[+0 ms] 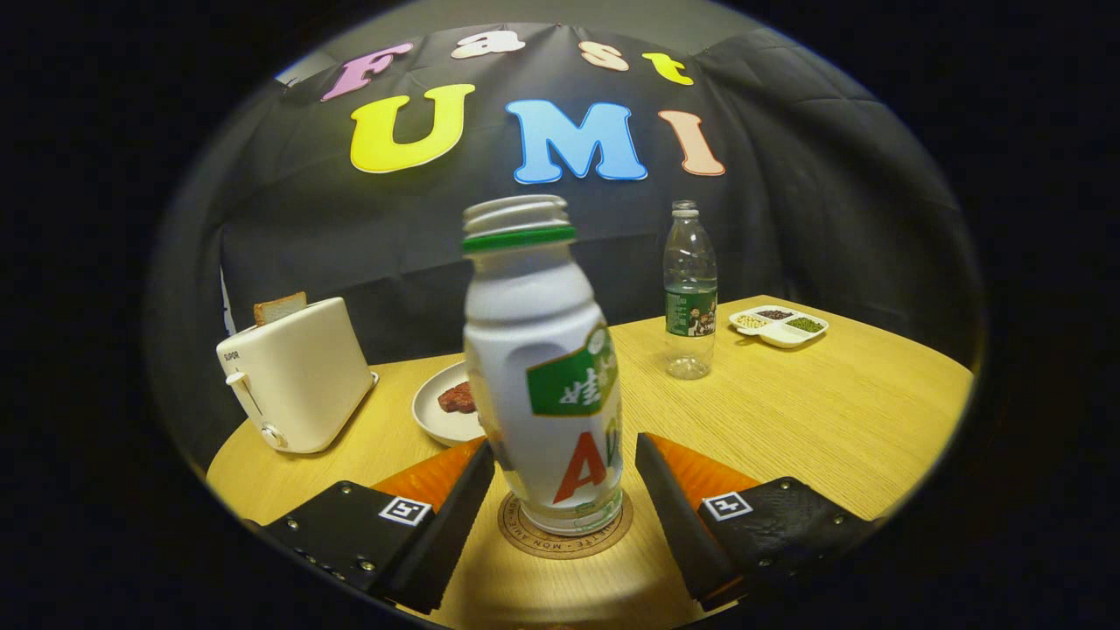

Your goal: Take the bottle from table, then pour the juice into the cup, finally place the bottle on the coaster

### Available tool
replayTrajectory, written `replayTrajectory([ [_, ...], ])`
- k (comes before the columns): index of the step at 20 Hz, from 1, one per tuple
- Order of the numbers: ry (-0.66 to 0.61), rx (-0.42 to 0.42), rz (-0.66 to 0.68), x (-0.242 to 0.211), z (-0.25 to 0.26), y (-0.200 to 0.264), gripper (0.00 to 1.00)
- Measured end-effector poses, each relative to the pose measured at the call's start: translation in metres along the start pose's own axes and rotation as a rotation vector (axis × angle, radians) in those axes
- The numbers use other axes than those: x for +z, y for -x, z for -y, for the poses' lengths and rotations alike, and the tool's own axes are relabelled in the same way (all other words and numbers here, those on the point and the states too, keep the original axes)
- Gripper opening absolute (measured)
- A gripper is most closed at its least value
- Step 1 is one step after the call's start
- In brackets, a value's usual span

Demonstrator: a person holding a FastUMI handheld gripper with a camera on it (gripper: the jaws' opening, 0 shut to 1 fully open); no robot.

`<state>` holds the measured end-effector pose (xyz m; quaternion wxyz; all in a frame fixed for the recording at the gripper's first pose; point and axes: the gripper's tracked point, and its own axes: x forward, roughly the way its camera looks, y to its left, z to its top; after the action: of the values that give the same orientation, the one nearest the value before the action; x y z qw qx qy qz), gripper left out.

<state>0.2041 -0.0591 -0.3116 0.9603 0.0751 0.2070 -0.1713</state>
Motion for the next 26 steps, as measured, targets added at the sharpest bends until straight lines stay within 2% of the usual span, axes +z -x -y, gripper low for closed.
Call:
replayTrajectory([
  [6,0.037,0.021,0.052,0.016,-0.003,0.013,0.97],
  [10,0.060,0.055,0.111,0.041,-0.006,0.044,0.97],
  [21,0.046,0.213,0.239,0.108,-0.013,0.174,0.97],
  [26,0.035,0.235,0.261,0.121,0.003,0.233,0.97],
])
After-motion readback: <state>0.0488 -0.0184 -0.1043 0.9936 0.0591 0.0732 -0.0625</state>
